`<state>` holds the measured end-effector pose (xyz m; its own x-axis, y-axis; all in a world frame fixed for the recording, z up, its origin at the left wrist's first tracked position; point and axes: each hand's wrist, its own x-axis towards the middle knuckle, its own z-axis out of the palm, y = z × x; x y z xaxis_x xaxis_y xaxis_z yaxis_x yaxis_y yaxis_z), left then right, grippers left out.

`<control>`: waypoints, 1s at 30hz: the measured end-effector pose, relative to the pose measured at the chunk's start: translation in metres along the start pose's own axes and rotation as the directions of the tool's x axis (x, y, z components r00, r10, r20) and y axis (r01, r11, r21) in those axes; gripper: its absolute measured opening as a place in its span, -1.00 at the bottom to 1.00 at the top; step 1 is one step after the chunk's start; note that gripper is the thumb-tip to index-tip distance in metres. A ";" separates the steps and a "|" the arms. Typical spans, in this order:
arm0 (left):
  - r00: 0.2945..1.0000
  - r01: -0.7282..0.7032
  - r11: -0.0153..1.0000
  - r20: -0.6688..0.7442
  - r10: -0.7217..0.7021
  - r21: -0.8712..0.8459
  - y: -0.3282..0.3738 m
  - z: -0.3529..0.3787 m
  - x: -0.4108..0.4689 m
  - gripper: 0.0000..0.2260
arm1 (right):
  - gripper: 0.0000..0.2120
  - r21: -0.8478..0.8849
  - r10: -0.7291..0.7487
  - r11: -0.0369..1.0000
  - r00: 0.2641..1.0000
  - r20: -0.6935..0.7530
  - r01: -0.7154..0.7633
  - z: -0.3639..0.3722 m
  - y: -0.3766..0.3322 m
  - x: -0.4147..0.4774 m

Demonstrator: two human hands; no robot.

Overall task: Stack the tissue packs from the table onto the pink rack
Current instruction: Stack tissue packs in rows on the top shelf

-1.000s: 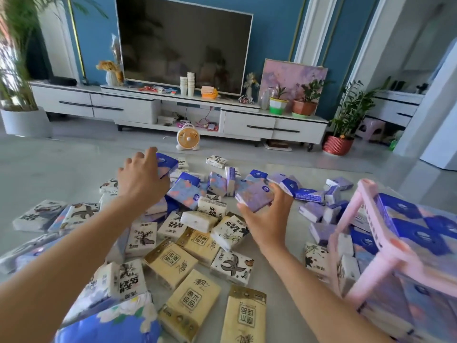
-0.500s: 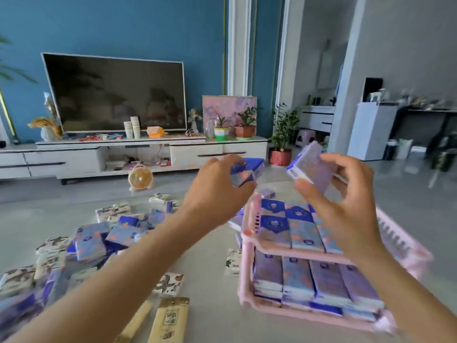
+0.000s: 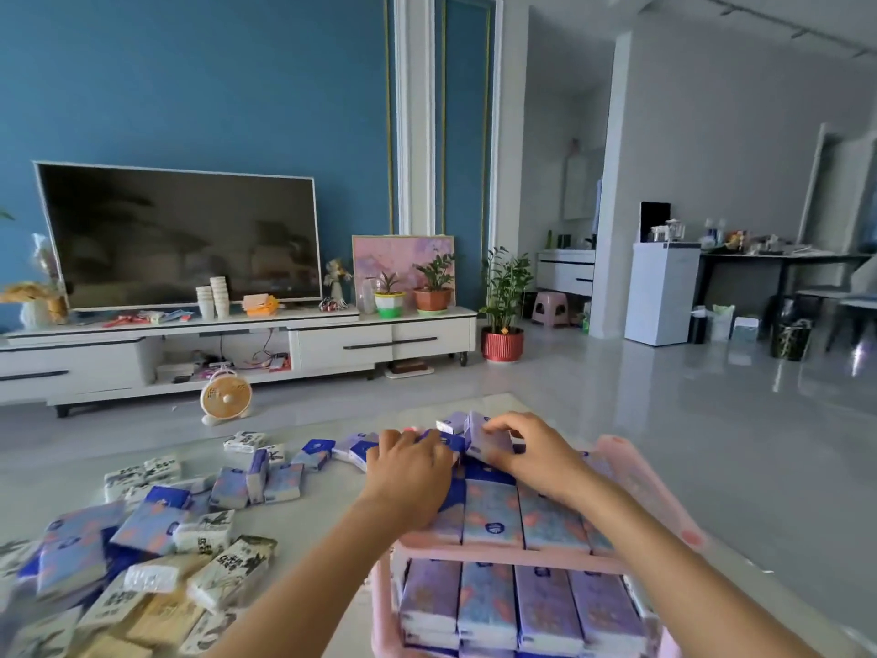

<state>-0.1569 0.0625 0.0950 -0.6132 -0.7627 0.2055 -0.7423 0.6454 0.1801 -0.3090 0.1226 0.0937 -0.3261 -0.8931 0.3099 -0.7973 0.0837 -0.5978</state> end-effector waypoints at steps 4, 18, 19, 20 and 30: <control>0.999 0.048 0.950 -0.006 -0.053 -0.308 -0.003 -0.004 0.001 -0.64 | -0.70 0.015 -0.049 0.999 0.996 -0.074 0.051 0.008 0.005 -0.011; 0.998 0.043 0.976 -0.030 -0.051 -0.215 -0.007 0.007 0.007 -0.64 | -0.65 -0.166 -0.164 0.975 0.983 -0.081 0.149 0.016 0.009 -0.011; 0.998 0.036 0.963 -0.036 -0.048 -0.268 -0.009 0.007 0.007 -0.62 | -0.65 -0.154 -0.165 0.976 0.983 -0.078 0.151 0.016 0.009 -0.011; 0.998 0.036 0.951 -0.034 -0.049 -0.308 -0.010 0.006 0.007 -0.62 | -0.65 -0.146 -0.166 0.977 0.983 -0.076 0.153 0.015 0.010 -0.012; 0.987 0.089 0.917 -0.087 -0.134 -0.390 -0.014 0.009 0.009 -0.69 | -0.67 -0.129 -0.165 0.980 0.983 -0.085 0.153 0.016 0.013 -0.009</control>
<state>-0.1549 0.0463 0.0853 -0.4827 -0.8354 0.2630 -0.6300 0.5398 0.5584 -0.3078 0.1247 0.0711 -0.2321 -0.8540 0.4656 -0.8967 0.0024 -0.4426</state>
